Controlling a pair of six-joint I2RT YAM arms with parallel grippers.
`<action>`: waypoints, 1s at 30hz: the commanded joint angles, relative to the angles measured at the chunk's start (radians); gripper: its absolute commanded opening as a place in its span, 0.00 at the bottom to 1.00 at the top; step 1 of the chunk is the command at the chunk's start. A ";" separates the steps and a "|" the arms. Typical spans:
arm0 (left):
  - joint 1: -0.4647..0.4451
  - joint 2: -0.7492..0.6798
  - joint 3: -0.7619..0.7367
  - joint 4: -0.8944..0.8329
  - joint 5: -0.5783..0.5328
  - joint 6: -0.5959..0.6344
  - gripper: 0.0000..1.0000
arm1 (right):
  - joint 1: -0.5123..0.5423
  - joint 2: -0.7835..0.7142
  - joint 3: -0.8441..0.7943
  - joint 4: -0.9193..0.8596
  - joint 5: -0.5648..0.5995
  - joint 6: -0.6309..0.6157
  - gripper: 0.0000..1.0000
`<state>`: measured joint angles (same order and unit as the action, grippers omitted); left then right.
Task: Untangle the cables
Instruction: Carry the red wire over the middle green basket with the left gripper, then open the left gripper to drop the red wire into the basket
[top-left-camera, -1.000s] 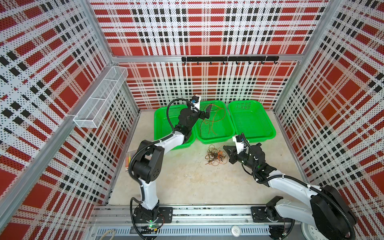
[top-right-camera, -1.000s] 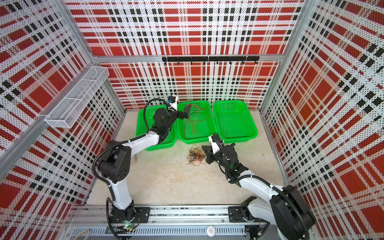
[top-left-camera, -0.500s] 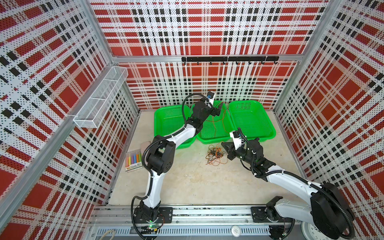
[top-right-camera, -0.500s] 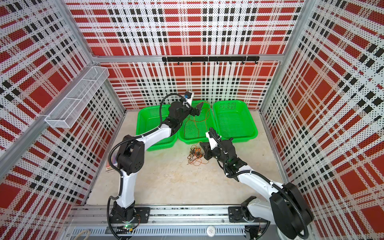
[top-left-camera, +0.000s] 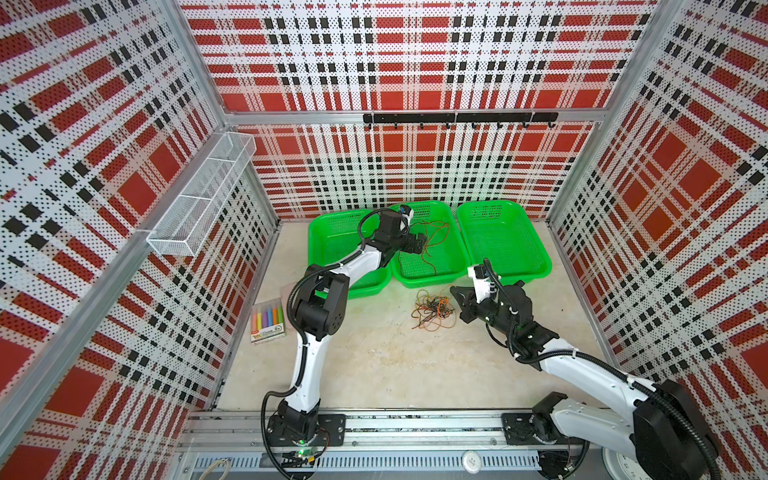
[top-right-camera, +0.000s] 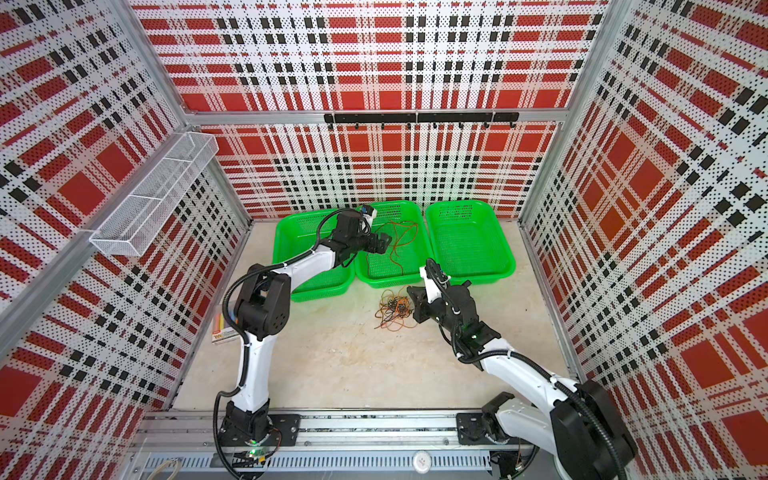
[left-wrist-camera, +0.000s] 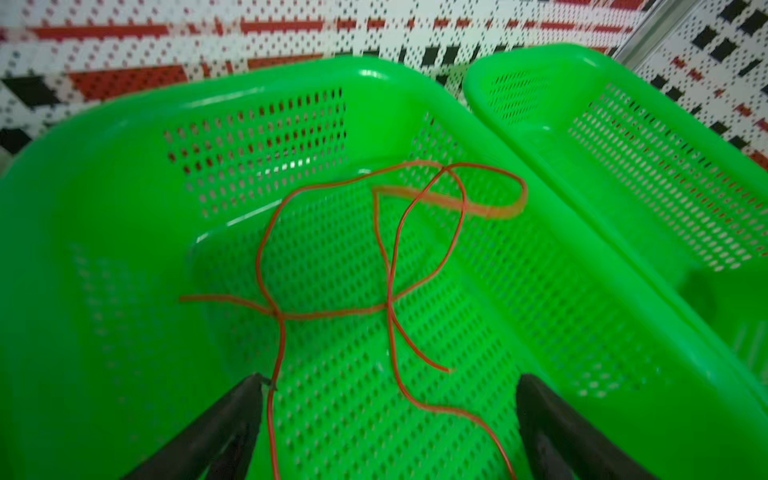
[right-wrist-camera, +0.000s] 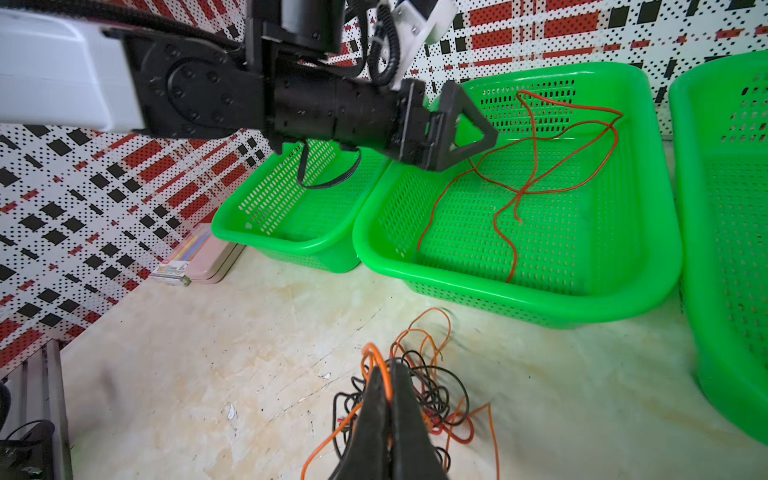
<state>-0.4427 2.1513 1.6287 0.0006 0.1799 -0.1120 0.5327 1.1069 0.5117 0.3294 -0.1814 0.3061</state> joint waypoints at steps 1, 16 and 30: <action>-0.033 -0.166 -0.087 0.214 -0.017 0.024 0.95 | -0.014 0.001 0.037 -0.035 0.024 -0.018 0.01; -0.085 -0.491 -0.494 0.492 0.043 0.151 0.80 | -0.061 -0.035 0.095 -0.103 0.005 0.002 0.01; -0.243 -0.631 -0.993 0.882 0.154 0.444 0.42 | -0.064 -0.036 0.140 -0.153 -0.237 -0.263 0.00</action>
<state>-0.6872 1.5600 0.6704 0.7139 0.2981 0.2375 0.4744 1.0733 0.6357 0.1997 -0.3435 0.1329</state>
